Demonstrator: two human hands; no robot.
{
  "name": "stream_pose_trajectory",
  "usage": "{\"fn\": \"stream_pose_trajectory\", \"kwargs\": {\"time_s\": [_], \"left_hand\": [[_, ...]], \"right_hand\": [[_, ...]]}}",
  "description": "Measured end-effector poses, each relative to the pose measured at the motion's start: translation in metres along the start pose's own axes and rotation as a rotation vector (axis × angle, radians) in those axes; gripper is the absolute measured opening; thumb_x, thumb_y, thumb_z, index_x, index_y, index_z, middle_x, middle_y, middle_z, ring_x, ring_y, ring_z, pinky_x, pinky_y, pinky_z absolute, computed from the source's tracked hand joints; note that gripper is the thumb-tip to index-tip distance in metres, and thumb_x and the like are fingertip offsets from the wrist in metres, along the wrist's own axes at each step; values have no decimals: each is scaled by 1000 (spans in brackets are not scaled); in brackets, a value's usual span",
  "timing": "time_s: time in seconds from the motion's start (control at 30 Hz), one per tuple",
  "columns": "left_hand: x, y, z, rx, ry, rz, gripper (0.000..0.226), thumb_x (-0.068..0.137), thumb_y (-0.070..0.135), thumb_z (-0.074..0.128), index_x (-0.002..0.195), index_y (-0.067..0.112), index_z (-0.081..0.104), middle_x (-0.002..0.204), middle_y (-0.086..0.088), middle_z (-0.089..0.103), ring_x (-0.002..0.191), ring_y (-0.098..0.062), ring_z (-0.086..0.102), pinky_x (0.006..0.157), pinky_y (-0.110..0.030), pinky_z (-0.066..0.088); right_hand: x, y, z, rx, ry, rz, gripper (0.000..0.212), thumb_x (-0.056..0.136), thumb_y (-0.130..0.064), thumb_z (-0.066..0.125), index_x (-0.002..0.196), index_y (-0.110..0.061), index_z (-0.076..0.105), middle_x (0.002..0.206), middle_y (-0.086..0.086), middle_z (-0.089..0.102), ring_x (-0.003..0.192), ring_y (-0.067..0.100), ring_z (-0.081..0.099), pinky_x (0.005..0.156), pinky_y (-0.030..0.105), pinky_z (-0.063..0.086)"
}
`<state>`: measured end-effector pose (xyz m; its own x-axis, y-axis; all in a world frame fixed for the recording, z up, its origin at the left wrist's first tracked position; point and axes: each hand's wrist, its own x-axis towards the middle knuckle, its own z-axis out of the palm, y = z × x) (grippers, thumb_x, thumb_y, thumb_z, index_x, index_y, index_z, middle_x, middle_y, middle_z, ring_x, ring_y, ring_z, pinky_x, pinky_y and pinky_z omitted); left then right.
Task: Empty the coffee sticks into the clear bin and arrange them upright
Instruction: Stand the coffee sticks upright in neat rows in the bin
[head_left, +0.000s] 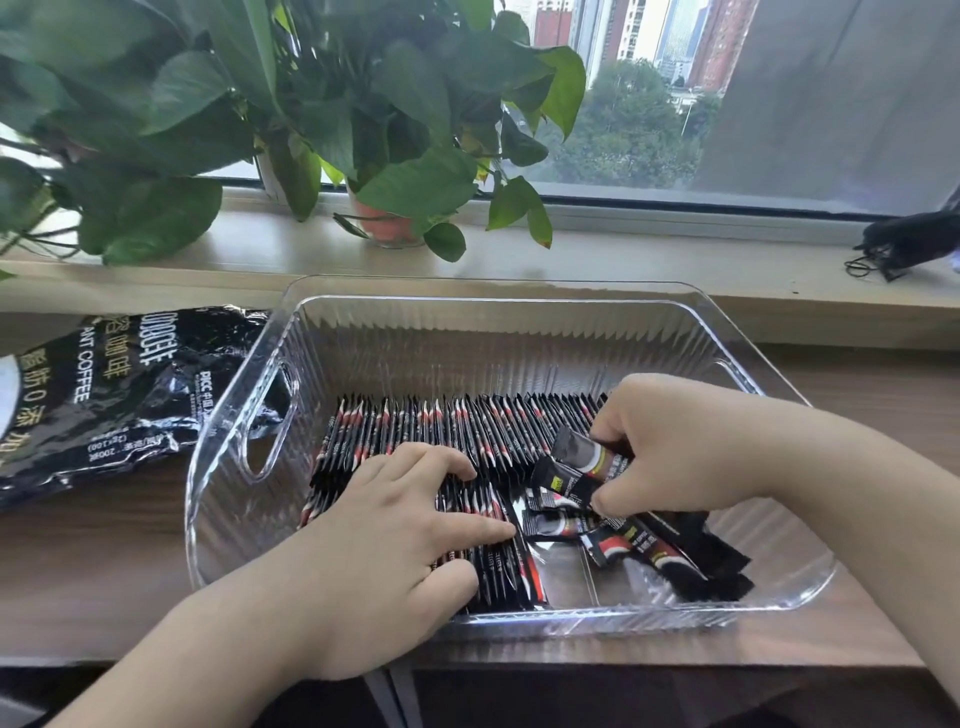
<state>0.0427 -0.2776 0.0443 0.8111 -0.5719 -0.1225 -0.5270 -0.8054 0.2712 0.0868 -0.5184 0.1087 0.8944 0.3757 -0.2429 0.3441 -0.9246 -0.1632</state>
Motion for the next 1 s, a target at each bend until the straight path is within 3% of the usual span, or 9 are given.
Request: {"fn": "stream_pose_trajectory", "kwargs": {"time_s": [0.33,0.5,0.73,0.83,0.93,1.0], "left_hand": [[1,0,1,11,46,12,71,75,57,8,140,60,35,141,19,16,135,2,0,111,-25,7],[1,1,1,-5,57,15,68,78,55,12,141,57,37,142,18,18,134,3,-1,111,-25,7],[-1,2,0,-9,67,21,65,79,55,14,139,55,41,142,17,19,134,2,2,112,-28,10],[-2,4,-3,-17,64,16,48,94,48,30,141,53,41,141,18,18,131,4,1,105,-24,10],[-3,4,-3,-23,56,21,47,96,44,32,141,52,41,141,18,17,123,8,1,102,-23,10],[-3,3,-3,-24,51,18,54,89,48,27,140,53,41,141,18,18,125,7,1,101,-23,10]], "right_hand": [[26,-31,19,-6,-137,107,41,76,-27,74,55,-13,42,46,-1,33,44,19,33,43,21,26],[34,-43,33,89,-63,164,41,77,-28,75,56,-14,43,53,0,36,48,18,36,43,22,28],[20,-36,30,199,-85,209,45,78,-52,77,60,-15,58,46,-3,56,41,13,49,46,21,39],[6,-29,24,187,-180,190,43,79,-54,74,64,-15,64,63,4,73,48,12,57,64,28,54],[0,-25,26,163,-163,163,47,80,-49,76,58,-15,54,56,7,67,47,14,54,59,29,51],[-2,-27,31,169,-97,136,52,80,-44,78,54,-14,43,46,3,44,46,19,40,50,27,38]]}}
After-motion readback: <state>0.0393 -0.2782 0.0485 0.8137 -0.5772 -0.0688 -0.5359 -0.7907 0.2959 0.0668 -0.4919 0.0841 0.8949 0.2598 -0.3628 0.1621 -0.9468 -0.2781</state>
